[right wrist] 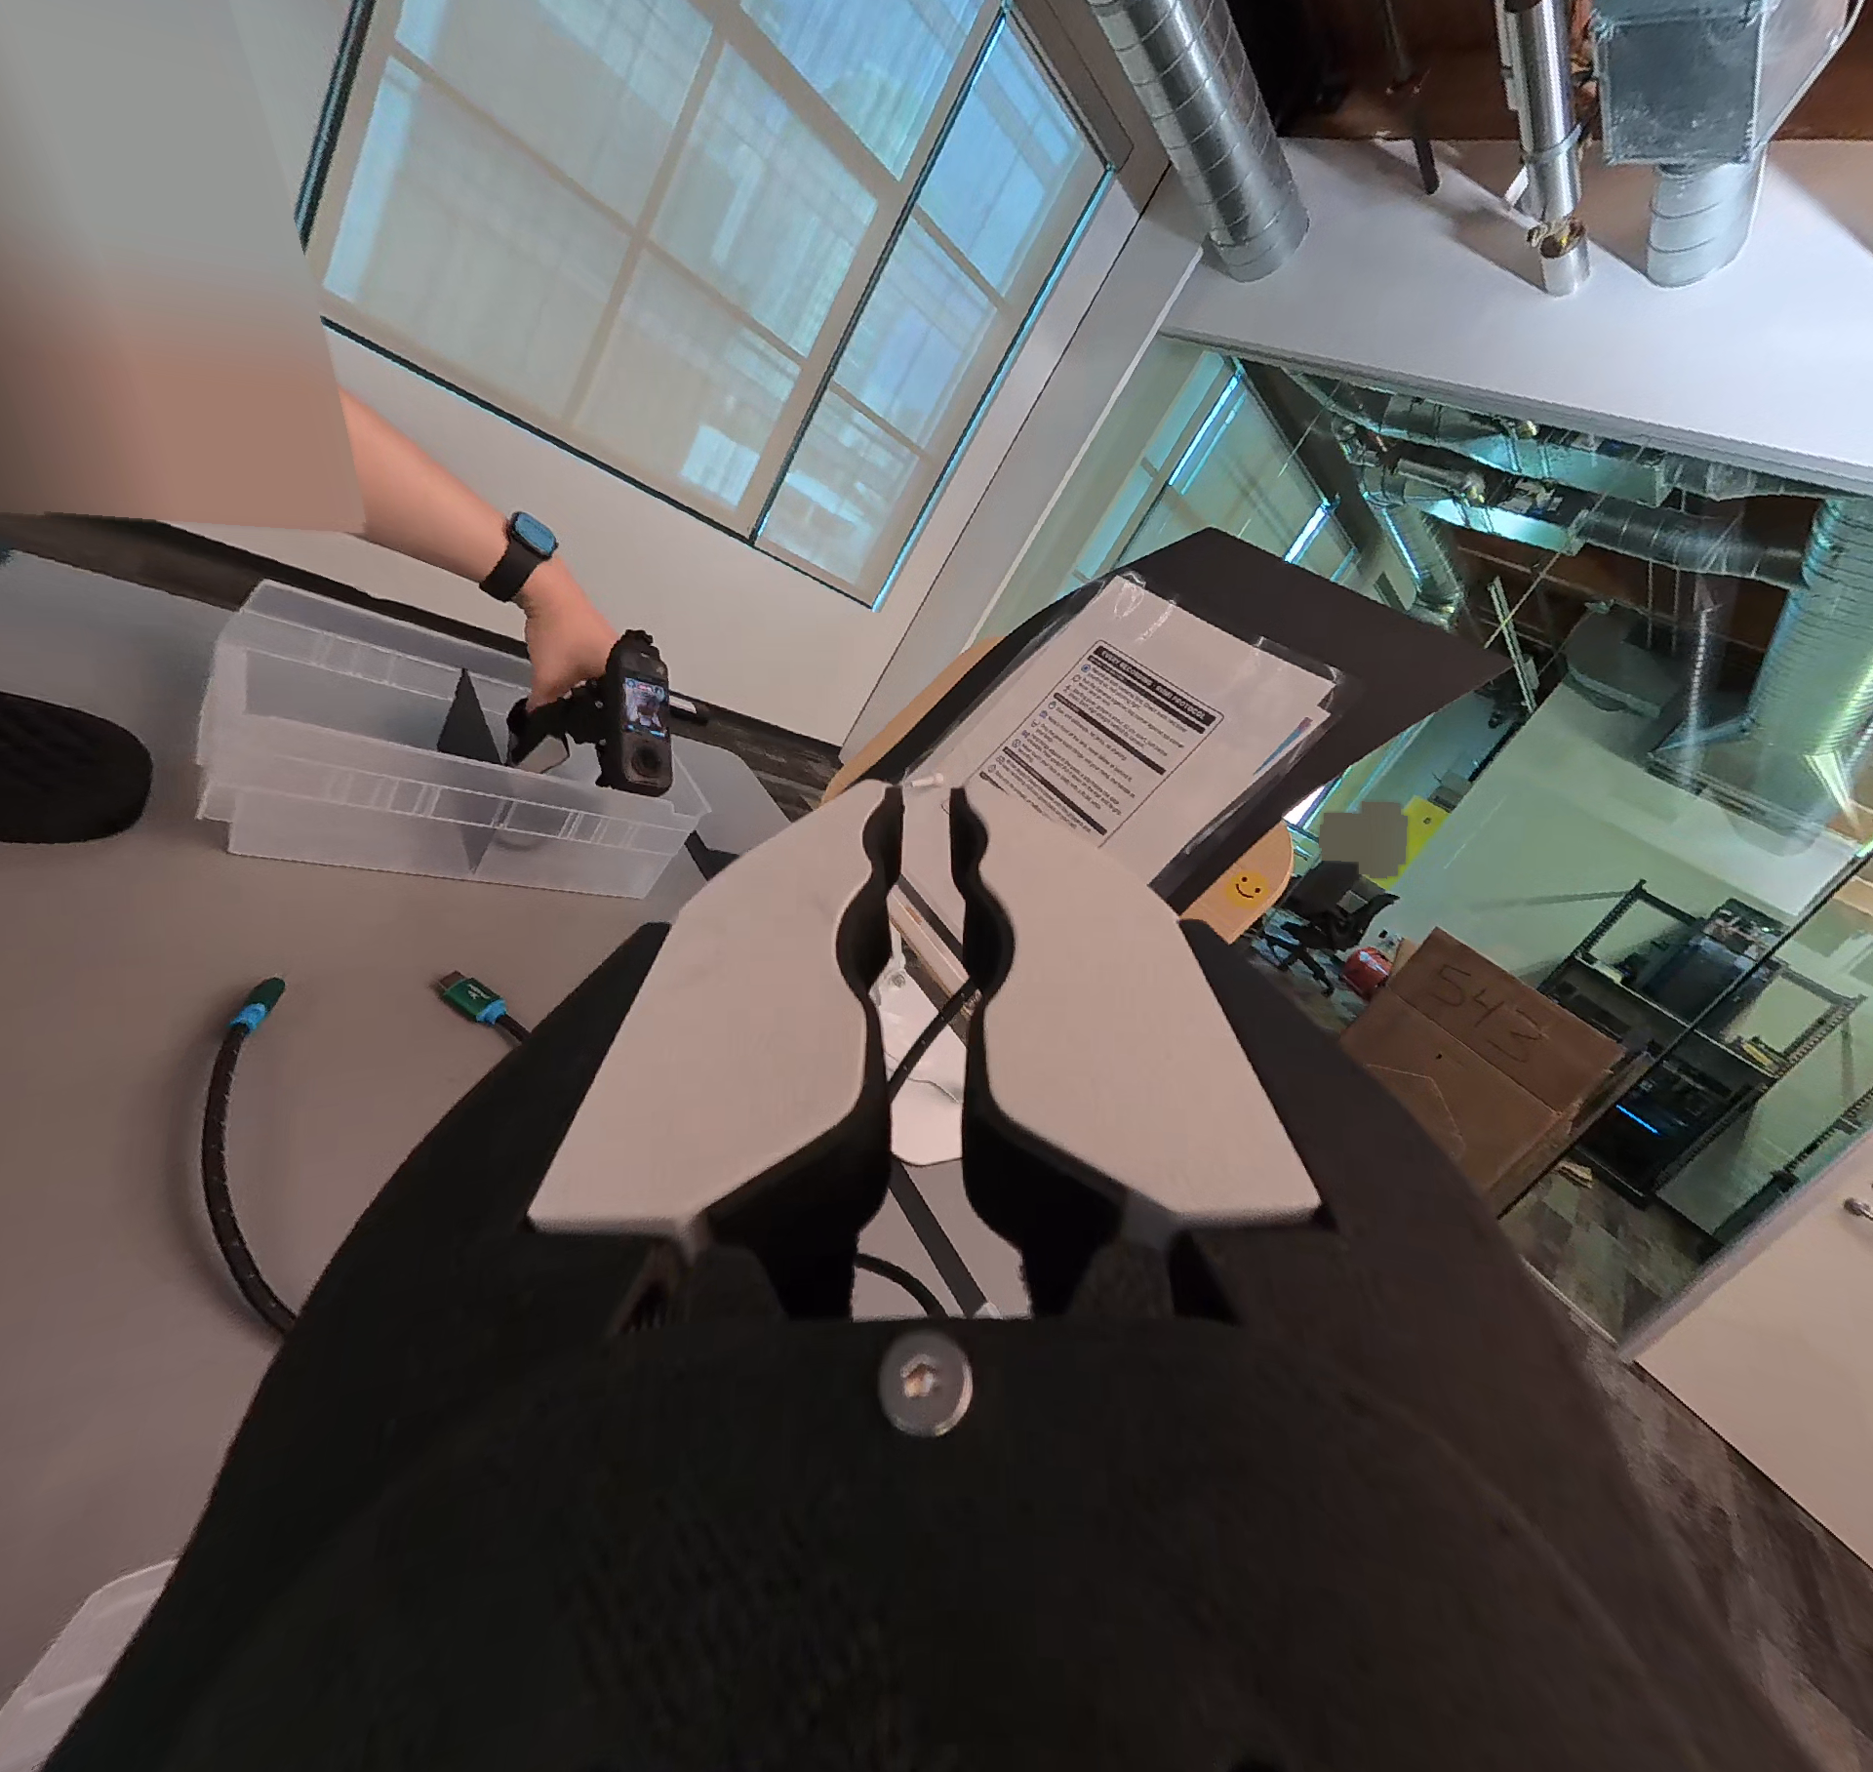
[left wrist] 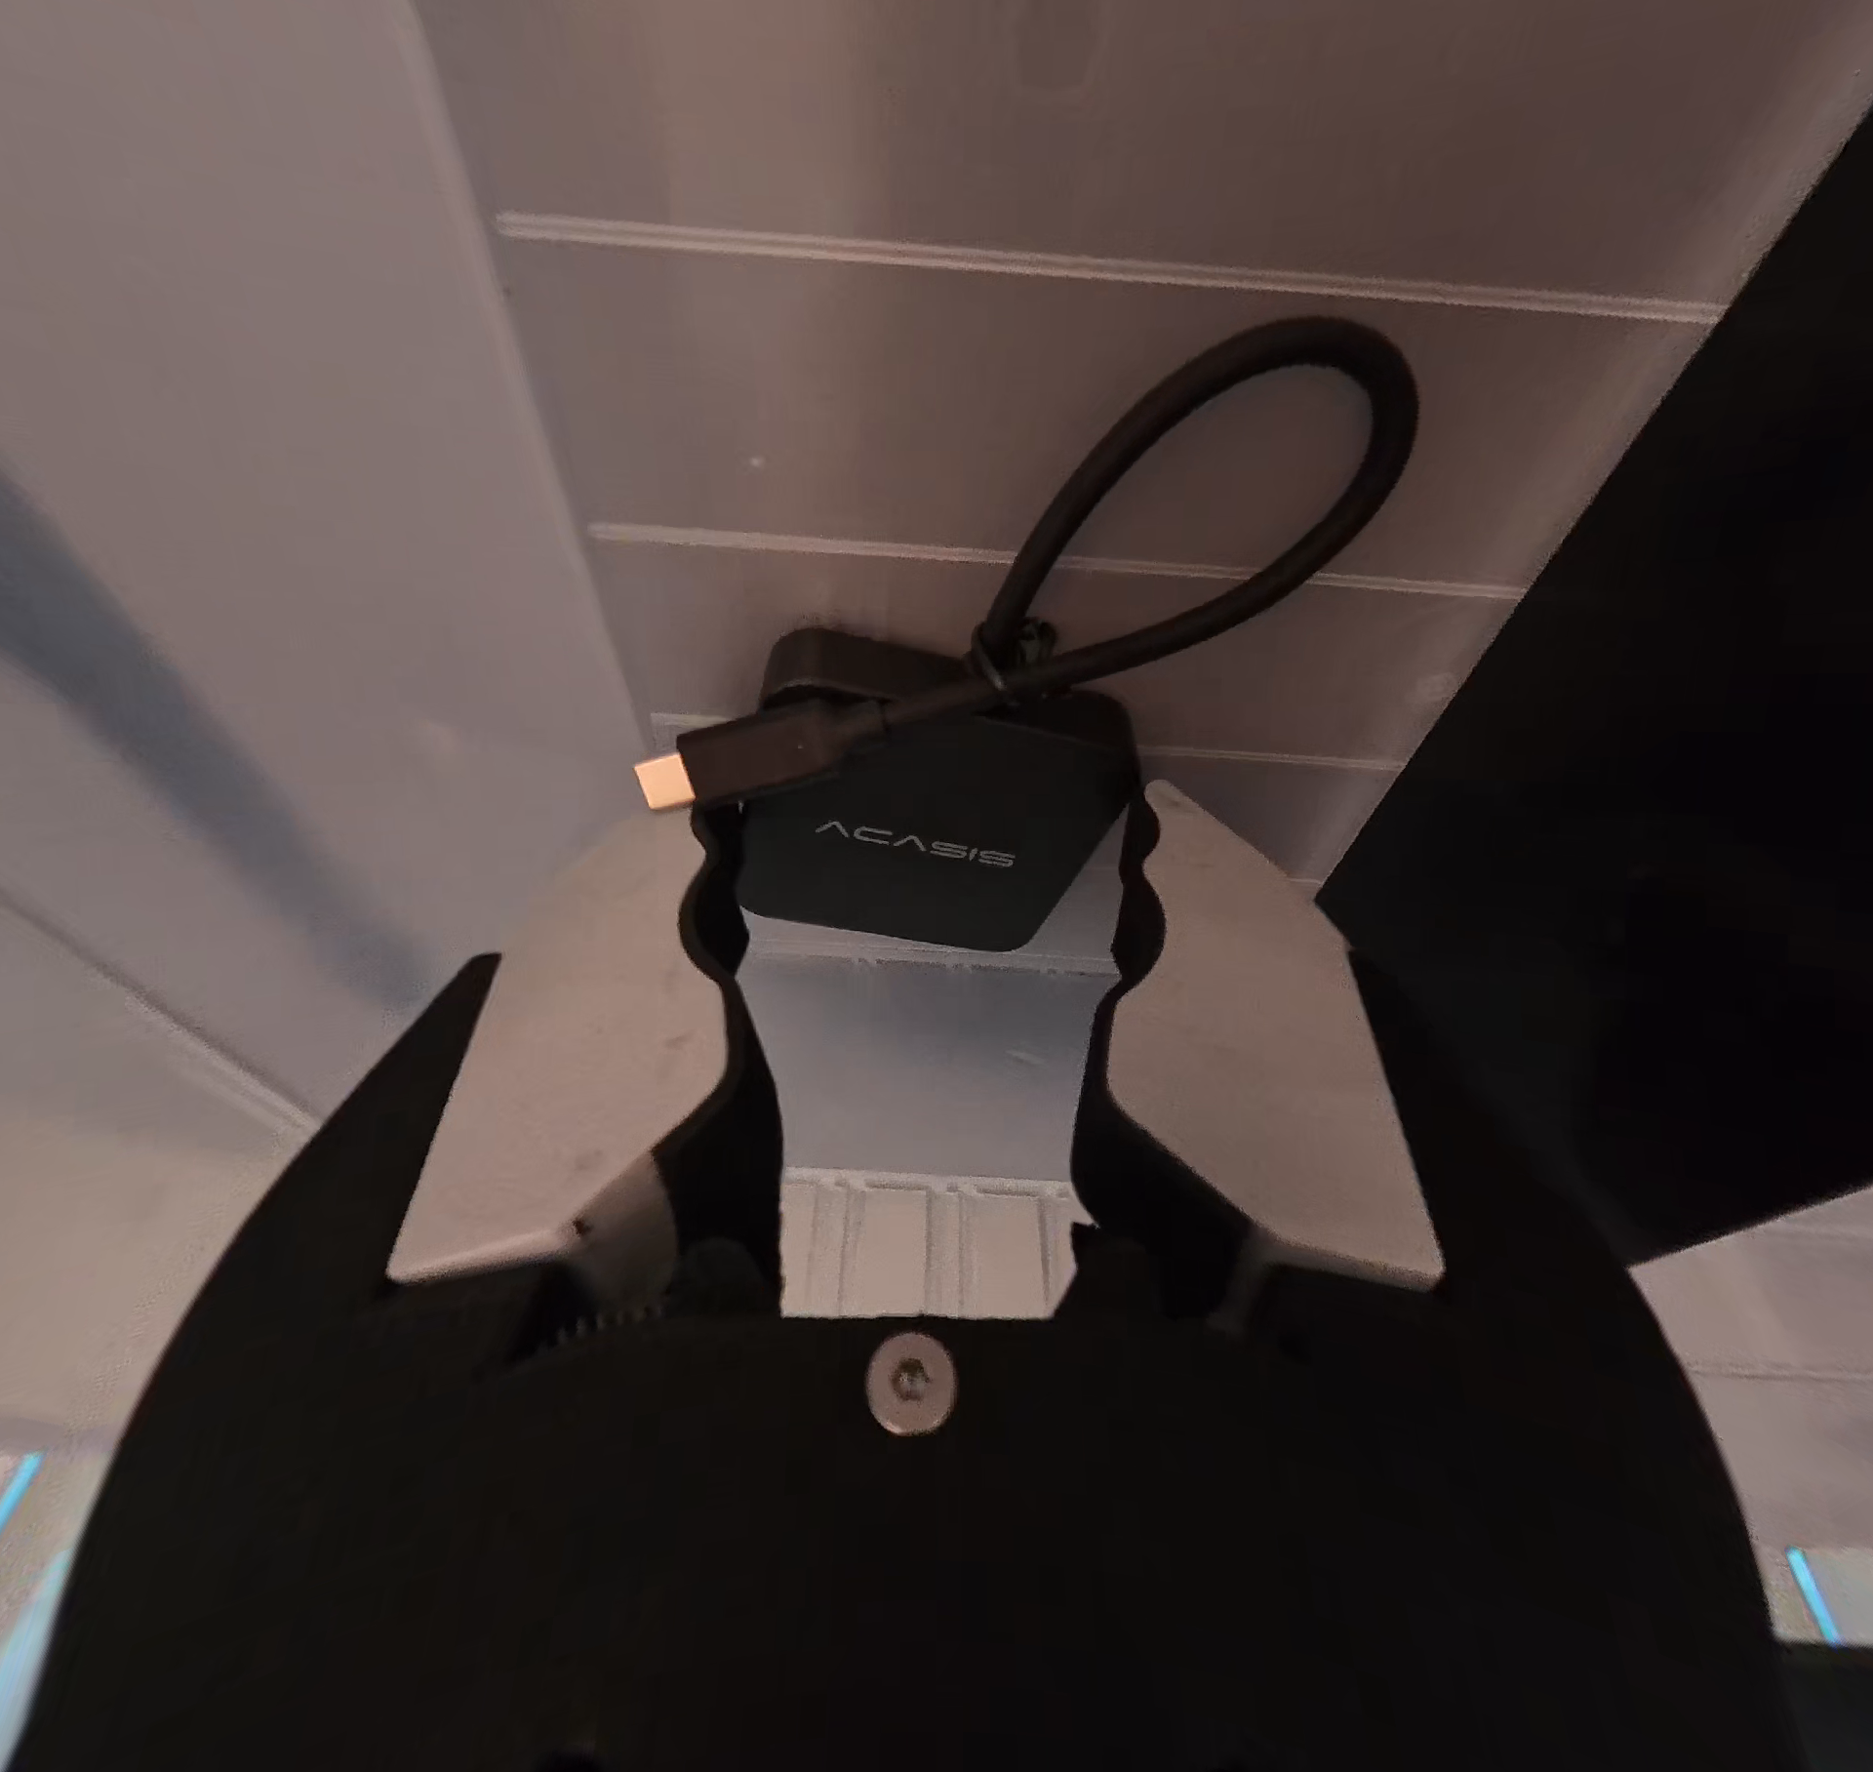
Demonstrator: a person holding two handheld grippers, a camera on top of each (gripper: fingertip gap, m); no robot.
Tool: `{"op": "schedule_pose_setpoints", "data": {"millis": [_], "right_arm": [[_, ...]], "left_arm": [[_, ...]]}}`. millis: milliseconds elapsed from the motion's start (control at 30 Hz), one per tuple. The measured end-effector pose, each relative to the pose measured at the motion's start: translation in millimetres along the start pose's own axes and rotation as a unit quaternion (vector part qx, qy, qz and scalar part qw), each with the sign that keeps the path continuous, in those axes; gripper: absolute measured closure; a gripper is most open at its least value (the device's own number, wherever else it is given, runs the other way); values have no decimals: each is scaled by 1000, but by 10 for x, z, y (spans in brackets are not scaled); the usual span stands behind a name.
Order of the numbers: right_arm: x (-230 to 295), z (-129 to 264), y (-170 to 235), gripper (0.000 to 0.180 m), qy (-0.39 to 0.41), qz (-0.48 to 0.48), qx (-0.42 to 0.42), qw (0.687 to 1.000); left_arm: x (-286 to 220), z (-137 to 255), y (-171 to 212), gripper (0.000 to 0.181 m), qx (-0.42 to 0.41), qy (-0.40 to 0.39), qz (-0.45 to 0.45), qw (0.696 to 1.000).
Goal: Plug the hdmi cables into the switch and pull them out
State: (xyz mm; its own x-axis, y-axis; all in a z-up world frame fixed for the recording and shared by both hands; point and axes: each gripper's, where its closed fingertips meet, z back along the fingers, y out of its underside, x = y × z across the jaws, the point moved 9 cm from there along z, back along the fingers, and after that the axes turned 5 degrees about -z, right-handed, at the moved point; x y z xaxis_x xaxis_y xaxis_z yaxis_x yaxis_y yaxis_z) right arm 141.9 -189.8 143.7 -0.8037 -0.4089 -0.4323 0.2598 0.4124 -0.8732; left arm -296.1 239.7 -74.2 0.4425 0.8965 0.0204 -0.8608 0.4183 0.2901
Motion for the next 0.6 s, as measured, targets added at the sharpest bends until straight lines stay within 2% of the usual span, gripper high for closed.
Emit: {"op": "schedule_pose_setpoints", "data": {"millis": [200, 433, 500, 600], "right_arm": [[6, 14, -26, 171, -6, -2, -14, 1000], [68, -10, -98, 171, -19, 4, -29, 999], [101, -43, -121, 171, -26, 6, -32, 999], [176, -147, -141, 171, -45, 8, -32, 998]], "left_arm": [[-70, 247, 81, 110, 20, -92, 49, 994], [-253, 1028, 248, 110, 37, -194, 94, 976], [-332, 1347, 283, 110, 11, -214, 125, 969], [-469, 1833, 240, 110, -109, -184, 215, 953]]}}
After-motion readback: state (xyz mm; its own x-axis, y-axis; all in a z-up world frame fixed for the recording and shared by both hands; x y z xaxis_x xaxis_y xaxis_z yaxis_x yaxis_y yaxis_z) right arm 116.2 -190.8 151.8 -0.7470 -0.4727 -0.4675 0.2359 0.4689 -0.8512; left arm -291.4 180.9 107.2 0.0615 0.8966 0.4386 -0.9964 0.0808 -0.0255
